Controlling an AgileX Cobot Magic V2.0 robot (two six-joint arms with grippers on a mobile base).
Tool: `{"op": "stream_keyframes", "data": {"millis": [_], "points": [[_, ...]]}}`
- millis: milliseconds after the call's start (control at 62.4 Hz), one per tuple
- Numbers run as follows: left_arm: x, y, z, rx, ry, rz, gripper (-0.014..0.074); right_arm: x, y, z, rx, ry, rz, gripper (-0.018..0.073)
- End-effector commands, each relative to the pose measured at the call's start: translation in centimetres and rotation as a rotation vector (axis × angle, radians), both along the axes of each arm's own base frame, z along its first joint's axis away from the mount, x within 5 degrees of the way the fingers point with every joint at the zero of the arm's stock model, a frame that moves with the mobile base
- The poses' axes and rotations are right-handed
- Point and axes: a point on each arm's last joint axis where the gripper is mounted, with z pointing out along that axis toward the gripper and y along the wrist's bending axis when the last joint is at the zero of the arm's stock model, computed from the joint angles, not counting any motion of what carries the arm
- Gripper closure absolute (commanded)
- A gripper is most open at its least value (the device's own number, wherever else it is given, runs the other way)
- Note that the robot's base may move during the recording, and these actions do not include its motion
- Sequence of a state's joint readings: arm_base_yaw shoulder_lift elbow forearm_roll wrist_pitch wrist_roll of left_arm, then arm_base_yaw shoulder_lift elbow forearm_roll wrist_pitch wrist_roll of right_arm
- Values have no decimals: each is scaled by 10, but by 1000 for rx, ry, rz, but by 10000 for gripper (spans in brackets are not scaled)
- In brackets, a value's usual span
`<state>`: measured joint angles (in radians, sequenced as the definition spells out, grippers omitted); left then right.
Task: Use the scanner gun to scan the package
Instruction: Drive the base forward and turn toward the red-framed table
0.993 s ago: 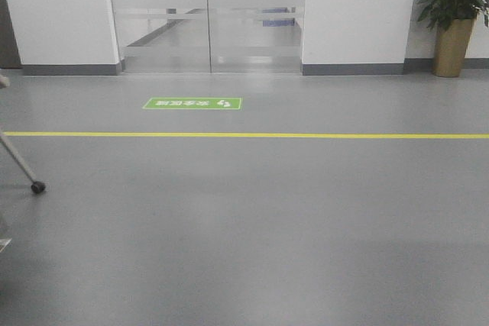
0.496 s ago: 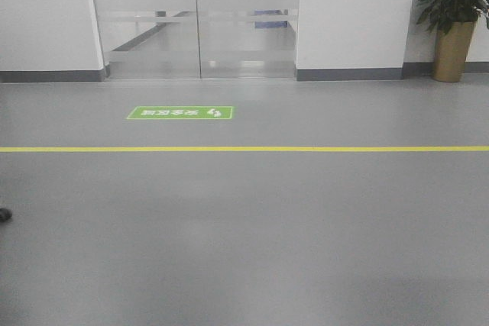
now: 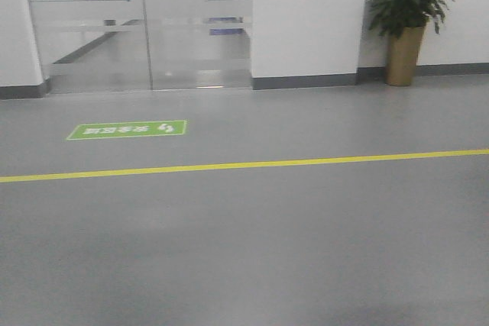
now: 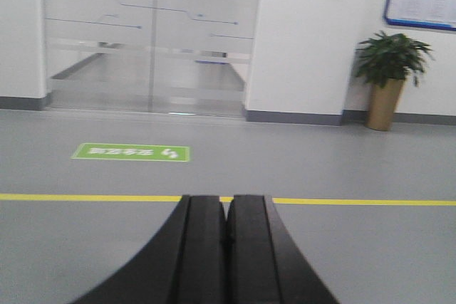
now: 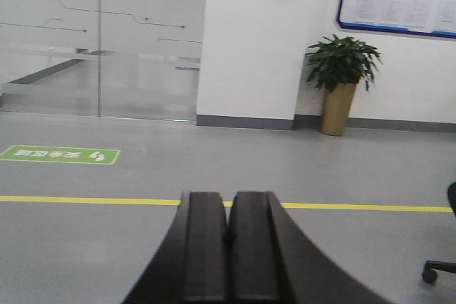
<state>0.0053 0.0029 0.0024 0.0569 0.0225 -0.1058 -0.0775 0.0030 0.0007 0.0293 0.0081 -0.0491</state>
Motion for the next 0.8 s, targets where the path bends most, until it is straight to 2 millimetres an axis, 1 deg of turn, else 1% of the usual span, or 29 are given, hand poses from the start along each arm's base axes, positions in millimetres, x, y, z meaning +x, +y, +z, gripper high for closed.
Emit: {"op": "stream_keyframes", "data": {"millis": [0,785], "points": [[0,0,2,1,-21,-1,707,0,0,2,-6,-26,1,713],[0,0,2,1,-21,-1,707,0,0,2,-6,-26,1,713]]}}
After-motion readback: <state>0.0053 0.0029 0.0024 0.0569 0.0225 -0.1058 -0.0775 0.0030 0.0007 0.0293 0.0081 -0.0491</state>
